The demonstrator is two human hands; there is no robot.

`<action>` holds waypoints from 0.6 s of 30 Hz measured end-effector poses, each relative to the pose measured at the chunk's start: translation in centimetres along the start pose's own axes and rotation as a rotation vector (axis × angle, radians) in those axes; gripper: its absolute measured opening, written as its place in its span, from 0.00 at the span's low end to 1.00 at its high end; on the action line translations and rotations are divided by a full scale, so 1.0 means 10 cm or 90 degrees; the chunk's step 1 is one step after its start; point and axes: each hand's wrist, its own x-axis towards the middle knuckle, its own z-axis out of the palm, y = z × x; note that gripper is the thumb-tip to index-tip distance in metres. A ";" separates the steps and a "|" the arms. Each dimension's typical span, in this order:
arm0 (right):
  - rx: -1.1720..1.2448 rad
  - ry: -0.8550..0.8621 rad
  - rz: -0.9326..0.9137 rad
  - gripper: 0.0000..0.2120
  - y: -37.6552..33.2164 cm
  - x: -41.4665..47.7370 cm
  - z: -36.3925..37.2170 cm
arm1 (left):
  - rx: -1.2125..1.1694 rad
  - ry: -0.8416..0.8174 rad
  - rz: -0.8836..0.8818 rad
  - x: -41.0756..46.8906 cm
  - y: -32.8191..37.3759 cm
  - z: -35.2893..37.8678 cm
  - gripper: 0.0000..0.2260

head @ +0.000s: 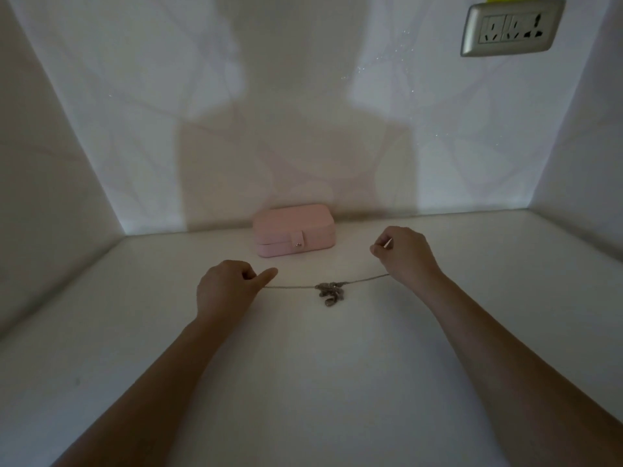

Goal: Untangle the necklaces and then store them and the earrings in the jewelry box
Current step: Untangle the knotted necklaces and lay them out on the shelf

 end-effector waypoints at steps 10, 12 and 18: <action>0.034 -0.232 -0.221 0.13 -0.32 -0.30 0.28 | -0.018 0.008 0.096 -0.03 -0.01 0.11 0.04; 0.017 -0.242 -0.221 0.14 -0.33 -0.31 0.29 | -0.148 -0.064 0.140 -0.17 0.16 0.16 0.07; -0.041 -0.248 -0.251 0.06 -0.35 -0.33 0.31 | -0.221 -0.227 0.130 -0.31 0.36 0.29 0.16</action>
